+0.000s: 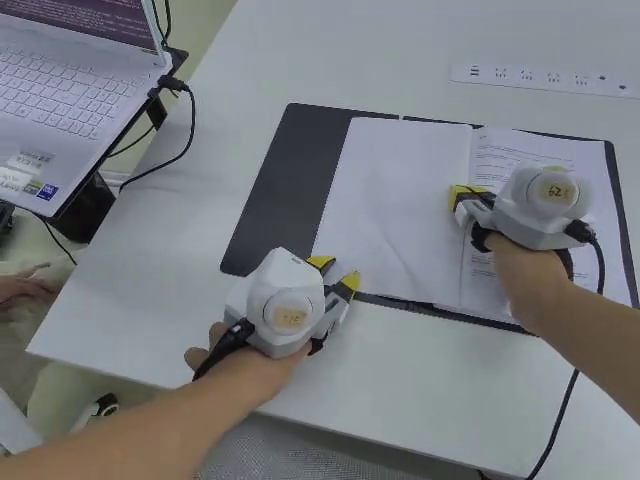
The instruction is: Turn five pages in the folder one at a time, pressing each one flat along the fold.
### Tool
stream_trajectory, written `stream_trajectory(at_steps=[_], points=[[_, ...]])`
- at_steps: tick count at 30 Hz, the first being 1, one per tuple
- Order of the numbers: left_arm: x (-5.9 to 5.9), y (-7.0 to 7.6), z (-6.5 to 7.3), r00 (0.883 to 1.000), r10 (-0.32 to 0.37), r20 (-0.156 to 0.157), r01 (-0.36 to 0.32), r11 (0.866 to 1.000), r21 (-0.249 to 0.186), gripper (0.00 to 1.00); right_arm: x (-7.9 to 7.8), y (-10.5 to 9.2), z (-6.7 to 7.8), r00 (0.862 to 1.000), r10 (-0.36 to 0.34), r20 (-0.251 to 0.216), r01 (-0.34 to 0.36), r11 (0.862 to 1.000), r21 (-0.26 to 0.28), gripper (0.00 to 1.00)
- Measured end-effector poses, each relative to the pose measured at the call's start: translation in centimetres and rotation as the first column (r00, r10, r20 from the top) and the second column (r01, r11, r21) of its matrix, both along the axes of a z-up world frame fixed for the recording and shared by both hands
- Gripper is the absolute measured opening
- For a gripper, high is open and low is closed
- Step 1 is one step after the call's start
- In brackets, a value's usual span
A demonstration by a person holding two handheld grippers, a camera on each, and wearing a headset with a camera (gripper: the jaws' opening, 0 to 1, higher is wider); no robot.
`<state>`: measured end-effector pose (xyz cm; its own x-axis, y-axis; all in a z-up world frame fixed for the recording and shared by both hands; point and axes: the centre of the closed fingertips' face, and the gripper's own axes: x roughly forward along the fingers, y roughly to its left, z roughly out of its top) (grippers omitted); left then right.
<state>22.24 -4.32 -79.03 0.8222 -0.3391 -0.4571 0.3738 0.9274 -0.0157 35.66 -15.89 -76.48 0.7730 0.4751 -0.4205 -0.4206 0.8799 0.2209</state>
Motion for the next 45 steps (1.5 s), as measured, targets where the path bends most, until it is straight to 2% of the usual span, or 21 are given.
stream_trajectory(at_steps=[22, 30, 37, 39, 43, 45], points=[[-0.1, 0.0, 0.1, 1.000, 0.013, 0.015, -0.013, 1.000, -0.021, 0.18, 5.9, -1.0, -0.5, 0.998, -0.047, 0.031, 0.047, 0.999, -0.024, 0.00], [-0.1, 0.0, 0.1, 1.000, 0.021, 0.021, -0.020, 0.999, -0.027, 0.18, 9.3, -1.0, -1.6, 0.997, -0.077, 0.025, 0.078, 0.997, -0.018, 0.00], [0.0, 0.0, 0.0, 0.999, 0.024, 0.023, -0.024, 0.999, -0.032, 0.18, 12.0, -1.1, -2.1, 0.996, -0.078, 0.035, 0.079, 0.996, -0.045, 0.00], [0.0, 0.0, 0.0, 0.999, 0.025, 0.023, -0.024, 0.999, -0.033, 0.18, 12.6, -1.0, -2.0, 0.996, -0.085, 0.033, 0.086, 0.996, -0.034, 0.00], [0.0, 0.1, 0.0, 0.999, 0.025, 0.021, -0.025, 0.999, -0.033, 0.18, 12.9, -1.0, -2.0, 0.996, -0.081, 0.034, 0.083, 0.996, -0.046, 0.00], [0.0, 0.1, 0.0, 0.999, 0.024, 0.023, -0.023, 0.999, -0.033, 0.18, 12.7, -1.0, -1.8, 0.996, -0.083, 0.029, 0.084, 0.996, -0.037, 0.00]])
